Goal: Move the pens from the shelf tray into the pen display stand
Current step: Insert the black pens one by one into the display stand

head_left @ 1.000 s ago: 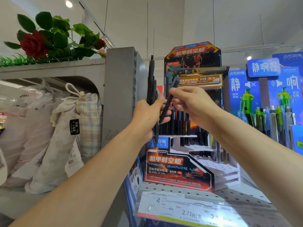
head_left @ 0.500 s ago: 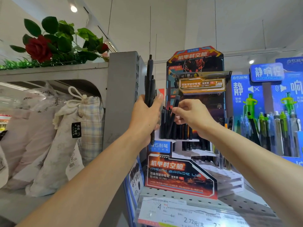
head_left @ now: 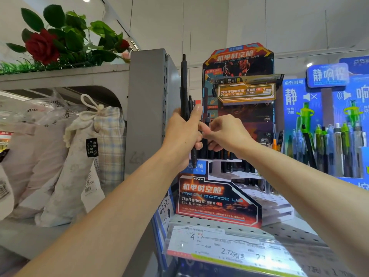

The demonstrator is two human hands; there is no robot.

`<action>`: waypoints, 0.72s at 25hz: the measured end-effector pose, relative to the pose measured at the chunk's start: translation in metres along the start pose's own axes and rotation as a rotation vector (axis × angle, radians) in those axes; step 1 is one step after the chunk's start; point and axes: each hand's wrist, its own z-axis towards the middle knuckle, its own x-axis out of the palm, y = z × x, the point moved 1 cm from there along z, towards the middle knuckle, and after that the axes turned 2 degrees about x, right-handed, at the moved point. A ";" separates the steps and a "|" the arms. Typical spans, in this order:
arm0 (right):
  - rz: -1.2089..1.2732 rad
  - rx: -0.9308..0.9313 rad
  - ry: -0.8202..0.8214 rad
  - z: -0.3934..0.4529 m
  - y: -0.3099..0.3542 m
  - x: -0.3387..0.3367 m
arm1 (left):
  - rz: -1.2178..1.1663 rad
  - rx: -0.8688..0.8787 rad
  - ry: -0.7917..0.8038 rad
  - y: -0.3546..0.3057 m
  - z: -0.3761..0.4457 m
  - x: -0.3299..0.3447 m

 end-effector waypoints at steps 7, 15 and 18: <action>-0.099 0.096 0.100 0.002 0.004 0.005 | 0.110 0.068 -0.054 0.002 0.003 -0.005; -0.278 0.137 0.202 0.002 0.017 0.003 | 0.008 -0.011 -0.039 0.001 0.002 -0.005; -0.395 0.041 0.083 -0.001 0.019 -0.006 | 0.012 -0.029 -0.020 0.002 0.002 -0.006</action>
